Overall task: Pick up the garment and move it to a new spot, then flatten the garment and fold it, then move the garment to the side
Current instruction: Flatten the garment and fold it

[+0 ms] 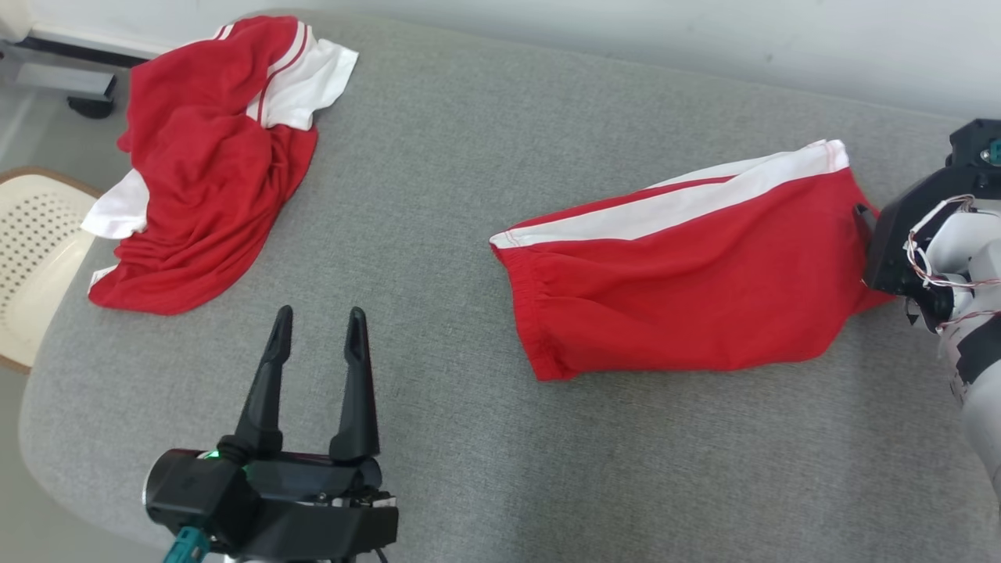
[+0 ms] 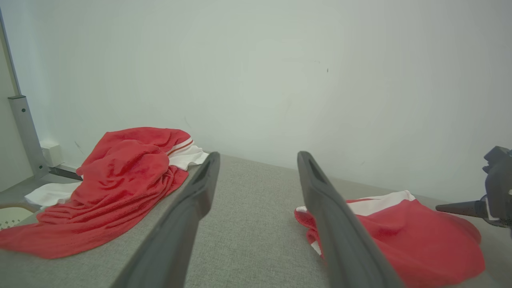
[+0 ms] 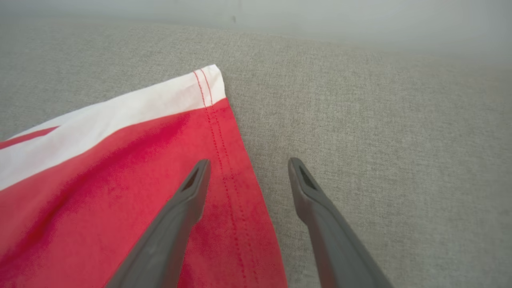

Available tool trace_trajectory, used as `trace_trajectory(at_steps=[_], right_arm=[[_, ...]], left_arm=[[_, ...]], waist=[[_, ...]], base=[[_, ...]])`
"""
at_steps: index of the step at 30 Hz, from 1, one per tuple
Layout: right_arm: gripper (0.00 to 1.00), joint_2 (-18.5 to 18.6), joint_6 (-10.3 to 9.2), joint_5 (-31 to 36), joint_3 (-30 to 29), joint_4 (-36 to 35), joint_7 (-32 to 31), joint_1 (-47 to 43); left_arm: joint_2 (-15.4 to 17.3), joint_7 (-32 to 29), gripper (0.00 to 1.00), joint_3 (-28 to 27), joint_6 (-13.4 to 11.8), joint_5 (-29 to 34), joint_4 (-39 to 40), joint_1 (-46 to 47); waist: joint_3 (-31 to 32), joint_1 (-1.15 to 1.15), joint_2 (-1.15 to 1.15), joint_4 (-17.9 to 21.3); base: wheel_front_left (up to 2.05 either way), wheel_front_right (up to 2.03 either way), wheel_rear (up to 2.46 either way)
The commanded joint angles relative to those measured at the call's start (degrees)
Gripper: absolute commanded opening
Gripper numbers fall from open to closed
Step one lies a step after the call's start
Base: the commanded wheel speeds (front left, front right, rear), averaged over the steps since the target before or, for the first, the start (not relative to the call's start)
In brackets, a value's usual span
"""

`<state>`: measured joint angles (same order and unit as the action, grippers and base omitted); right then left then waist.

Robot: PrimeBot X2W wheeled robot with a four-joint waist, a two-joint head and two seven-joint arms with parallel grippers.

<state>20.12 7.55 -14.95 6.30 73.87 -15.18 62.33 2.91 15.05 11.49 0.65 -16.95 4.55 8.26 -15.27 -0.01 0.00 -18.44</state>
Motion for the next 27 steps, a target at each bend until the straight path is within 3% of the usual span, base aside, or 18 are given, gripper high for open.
trace_trajectory(at_steps=[1,6,12,13,14,15,16,22,27], right_arm=[[1.0,0.17,-0.13,0.63,-0.88,0.09,-0.45,-0.85],[1.0,0.37,-0.13,4.21,-4.77,0.1,-4.09,-1.94],[1.0,-3.21,0.04,7.58,-8.51,0.63,-8.56,-2.94],[0.96,-3.75,0.07,8.1,-8.94,0.69,-9.69,-3.12],[0.77,-4.02,0.07,8.68,-9.44,0.73,-10.71,-3.28],[0.34,-4.06,0.07,9.59,-9.64,0.75,-11.21,-3.27],[0.02,-4.13,0.07,10.53,-9.83,0.75,-11.26,-3.17],[0.0,-3.37,-0.08,14.45,-12.83,0.14,-8.49,-3.9],[0.0,-4.91,-0.07,16.86,-16.27,-1.61,-4.95,-6.05]], left_arm=[[-0.04,0.16,1.0,0.46,-0.1,-0.35,0.46,-0.5],[-0.02,0.16,1.0,2.27,-0.54,-1.63,0.33,-0.67],[0.0,0.16,1.0,2.87,-0.83,-2.35,-0.57,-0.47],[-0.01,0.16,1.0,2.91,-0.9,-2.4,-0.71,-0.43],[-0.01,0.16,1.0,2.93,-0.95,-2.44,-0.84,-0.38],[-0.01,0.16,1.0,2.97,-0.94,-2.54,-0.99,-0.32],[-0.01,0.16,1.0,3.06,-0.98,-2.52,-1.14,-0.29],[0.0,0.16,1.0,3.49,-0.13,-2.02,-2.63,-0.65],[0.01,0.16,1.0,3.42,0.16,-1.39,-3.85,-1.58]], waist=[[-0.84,0.01,0.0,-1.01],[-1.84,0.01,0.0,-2.41],[-2.18,0.01,0.0,-2.84],[-2.11,0.01,0.0,-2.77],[-2.0,0.01,0.0,-2.66],[-1.87,0.01,0.0,-2.5],[-1.63,0.01,0.0,-2.28],[0.4,0.01,0.0,-0.51],[3.32,0.01,0.0,1.62]], base=[[0.0,0.0,0.0],[0.0,0.0,0.0],[0.0,0.0,0.0],[0.0,0.0,0.0],[0.0,0.0,0.0],[0.0,0.0,0.0],[0.0,0.0,0.0],[0.0,0.0,0.0],[0.0,0.0,0.0]])
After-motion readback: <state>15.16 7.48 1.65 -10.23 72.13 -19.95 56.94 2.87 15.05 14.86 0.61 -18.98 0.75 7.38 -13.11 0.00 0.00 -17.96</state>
